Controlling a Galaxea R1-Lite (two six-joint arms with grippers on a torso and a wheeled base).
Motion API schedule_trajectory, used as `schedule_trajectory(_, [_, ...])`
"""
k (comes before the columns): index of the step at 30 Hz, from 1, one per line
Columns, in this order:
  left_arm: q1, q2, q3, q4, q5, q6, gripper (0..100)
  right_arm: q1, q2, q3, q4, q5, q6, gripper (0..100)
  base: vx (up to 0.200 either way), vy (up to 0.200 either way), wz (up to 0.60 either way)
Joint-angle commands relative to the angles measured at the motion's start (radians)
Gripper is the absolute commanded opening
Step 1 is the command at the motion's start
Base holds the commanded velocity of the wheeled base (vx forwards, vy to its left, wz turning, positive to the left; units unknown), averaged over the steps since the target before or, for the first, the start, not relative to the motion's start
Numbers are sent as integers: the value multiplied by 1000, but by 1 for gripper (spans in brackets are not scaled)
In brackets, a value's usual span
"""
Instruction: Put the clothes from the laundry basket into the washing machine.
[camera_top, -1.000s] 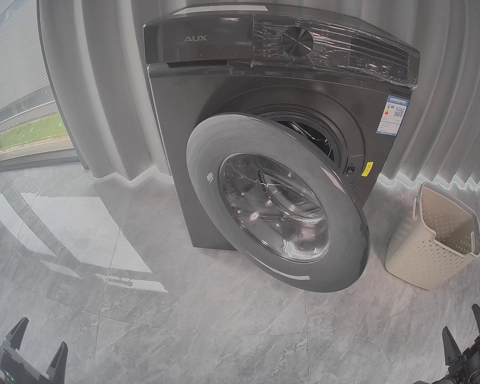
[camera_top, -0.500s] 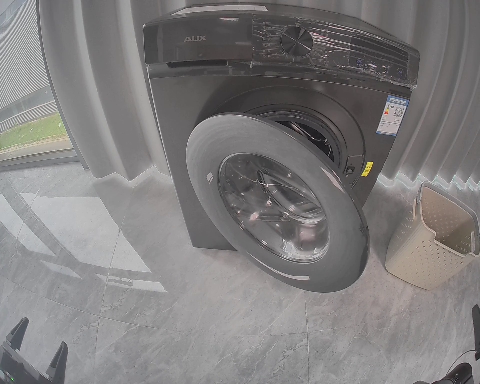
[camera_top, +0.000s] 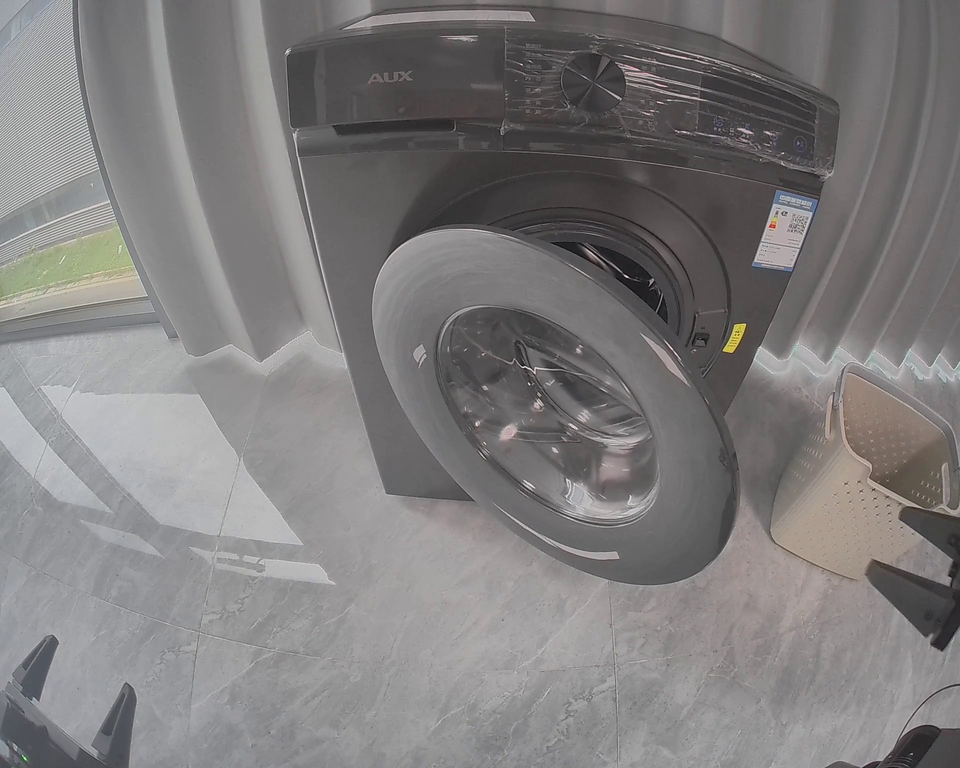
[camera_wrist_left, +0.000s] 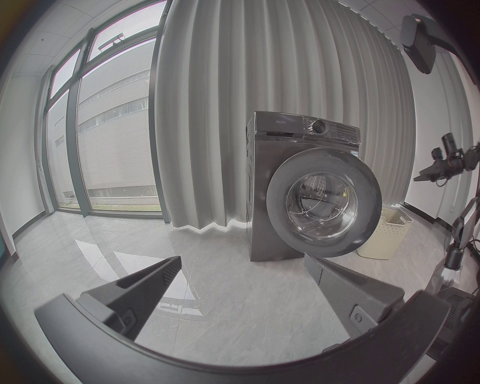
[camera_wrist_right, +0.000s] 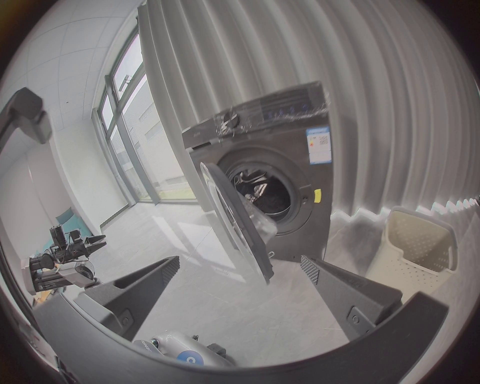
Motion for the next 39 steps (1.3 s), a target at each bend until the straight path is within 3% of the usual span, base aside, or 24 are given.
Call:
schedule_trajectory(1, [0,3,18,0,1,-1,100,117,569,-118,-222,27,4,100,0,0,0])
schedule_trajectory(11, [0,3,18,0,-4,0,100,119,850,-252,-377,-38,13,100,0,0,0])
schedule_trajectory(17, [0,3,18,0,-7,-1,100,119,934,-326,-417,-114,16,100,0,0,0])
schedule_trajectory(20, [0,3,18,0,-7,-1,100,119,972,-370,-440,-145,41,100,0,0,0])
schedule_trajectory(29, [0,3,18,0,-7,-1,100,66,1032,-431,-620,-280,72,100,0,0,0])
schedule_trajectory(39, [0,3,18,0,-9,0,100,65,919,-384,-620,-272,72,100,0,0,0])
